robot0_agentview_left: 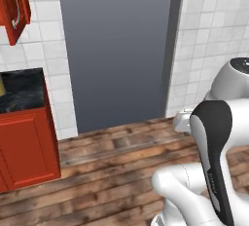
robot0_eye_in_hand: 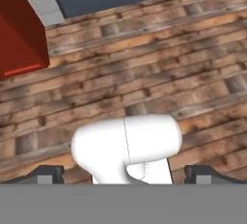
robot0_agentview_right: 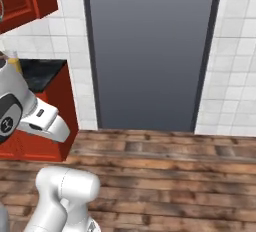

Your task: There is a tray on the dining counter. Grab the cup, mug, and pitcher and place them on the tray. The pitcher may be placed next to the tray if it cannot fit the tray.

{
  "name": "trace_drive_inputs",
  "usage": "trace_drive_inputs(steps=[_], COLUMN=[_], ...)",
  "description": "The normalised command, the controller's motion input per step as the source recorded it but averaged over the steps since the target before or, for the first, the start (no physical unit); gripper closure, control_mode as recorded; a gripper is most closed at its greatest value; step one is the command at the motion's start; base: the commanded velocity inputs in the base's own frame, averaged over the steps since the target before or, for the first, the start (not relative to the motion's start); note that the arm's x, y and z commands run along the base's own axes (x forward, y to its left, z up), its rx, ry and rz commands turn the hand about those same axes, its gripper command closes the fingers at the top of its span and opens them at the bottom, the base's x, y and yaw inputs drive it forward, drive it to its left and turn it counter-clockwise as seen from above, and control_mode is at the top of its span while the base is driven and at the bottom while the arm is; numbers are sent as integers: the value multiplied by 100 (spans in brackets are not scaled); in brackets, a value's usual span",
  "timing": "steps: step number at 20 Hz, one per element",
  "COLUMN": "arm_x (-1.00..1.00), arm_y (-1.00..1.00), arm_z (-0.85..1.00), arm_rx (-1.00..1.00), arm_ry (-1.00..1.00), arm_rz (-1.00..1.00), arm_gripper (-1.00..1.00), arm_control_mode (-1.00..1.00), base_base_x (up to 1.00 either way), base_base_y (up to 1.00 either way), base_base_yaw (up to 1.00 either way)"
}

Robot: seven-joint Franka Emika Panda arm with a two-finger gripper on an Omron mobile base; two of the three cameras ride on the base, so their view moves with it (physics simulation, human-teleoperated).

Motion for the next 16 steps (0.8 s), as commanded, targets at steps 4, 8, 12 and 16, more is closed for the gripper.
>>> trace_drive_inputs(steps=[4,8,12,16], arm_x=[0,0,0,0], arm_y=[0,0,0,0], arm_z=[0,0,0,0], arm_rx=[0,0,0,0], arm_ry=[0,0,0,0], arm_rz=[0,0,0,0], arm_gripper=[-100,-100,-100,-100], arm_control_mode=[100,100,100,100], base_base_x=[30,20,18,23], base_base_y=[100,100,100,96], base_base_yaw=[-1,-1,-1,0])
